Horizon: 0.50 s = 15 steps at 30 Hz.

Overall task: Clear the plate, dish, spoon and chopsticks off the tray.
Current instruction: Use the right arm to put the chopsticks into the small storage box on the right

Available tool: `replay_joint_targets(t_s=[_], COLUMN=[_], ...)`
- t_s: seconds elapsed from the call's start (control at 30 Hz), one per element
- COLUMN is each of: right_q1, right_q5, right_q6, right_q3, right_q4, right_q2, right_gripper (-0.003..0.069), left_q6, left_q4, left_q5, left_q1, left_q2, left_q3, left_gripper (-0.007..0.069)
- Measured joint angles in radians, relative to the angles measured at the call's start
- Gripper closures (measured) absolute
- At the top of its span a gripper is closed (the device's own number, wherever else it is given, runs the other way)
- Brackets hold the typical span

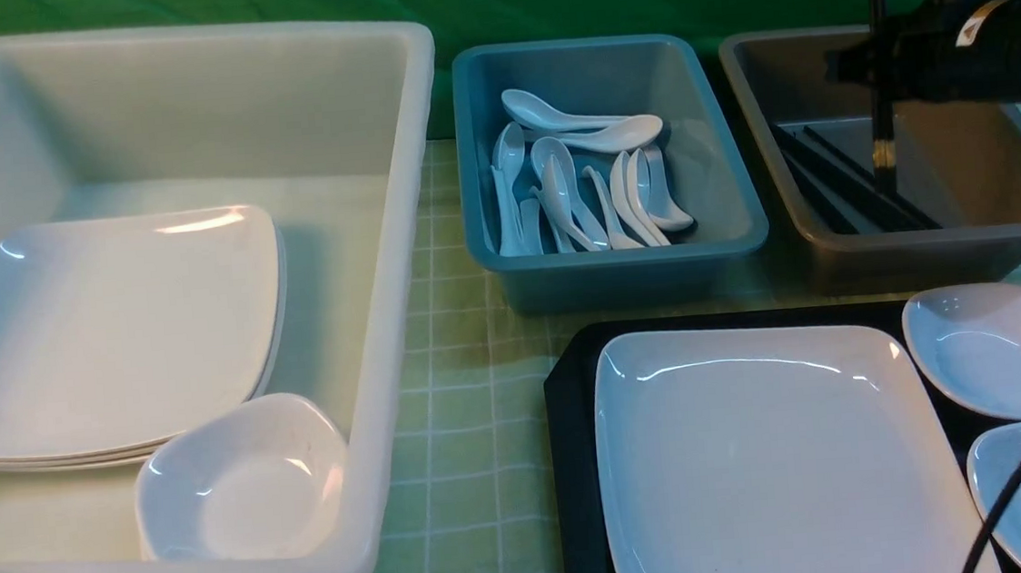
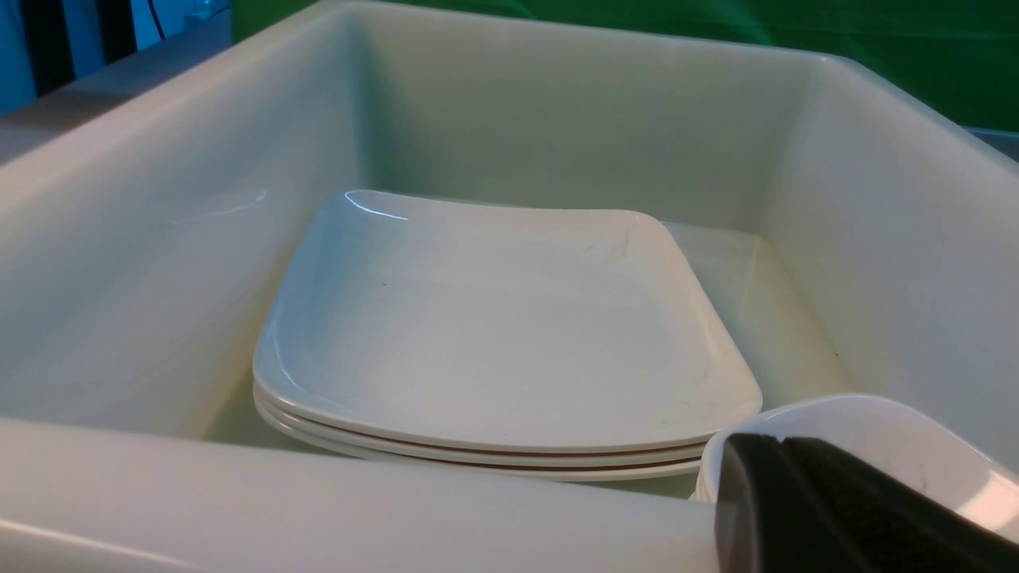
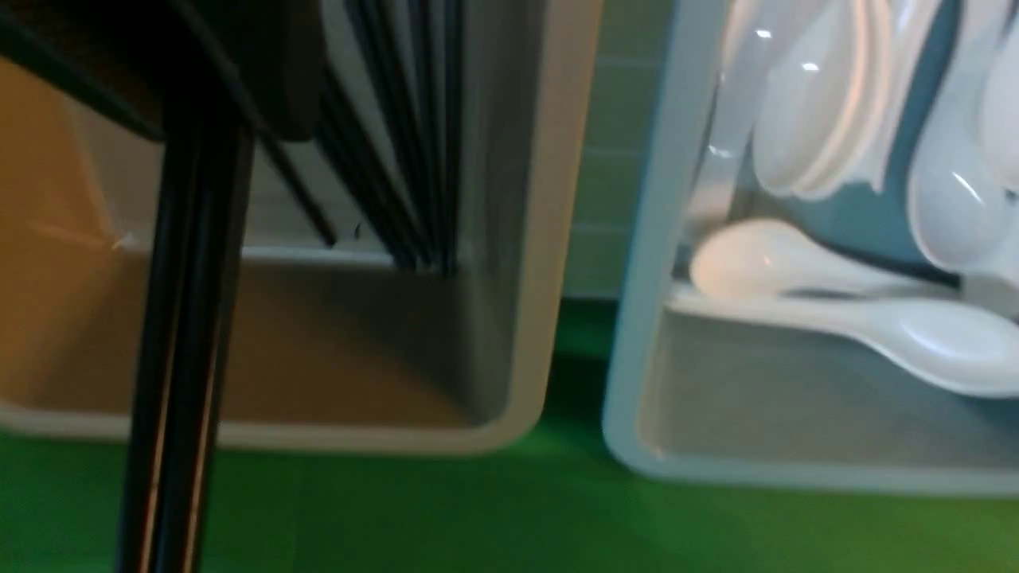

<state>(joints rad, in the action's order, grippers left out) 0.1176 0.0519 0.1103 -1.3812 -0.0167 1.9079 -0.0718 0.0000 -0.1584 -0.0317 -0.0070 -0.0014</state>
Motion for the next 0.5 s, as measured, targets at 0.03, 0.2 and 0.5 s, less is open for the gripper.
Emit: replay_joint_targets(t_s=[0.03, 0.2, 0.5], right_q1=[0.0, 0.0, 0.0], right_q5=[-0.001, 0.015, 0.376], right_q6=[0.0, 0.0, -0.11], right_q3=[0.0, 0.0, -0.085], right_q4=[0.0, 0.0, 0.0], right_q2=[0.011, 0.095, -0.072], right_gripper=[0.0522, 0.0412, 0.0607], left_q6=[0.0, 0.0, -0.002], left_q4=[0.0, 0.0, 0.0], left_q5=[0.0, 0.0, 0.0], left_q1=[0.0, 0.0, 0.0], left_q2=[0.0, 0.0, 0.0], left_q3=[0.0, 0.0, 0.0], left_gripper=[0.0624, 0.0624, 0.0624])
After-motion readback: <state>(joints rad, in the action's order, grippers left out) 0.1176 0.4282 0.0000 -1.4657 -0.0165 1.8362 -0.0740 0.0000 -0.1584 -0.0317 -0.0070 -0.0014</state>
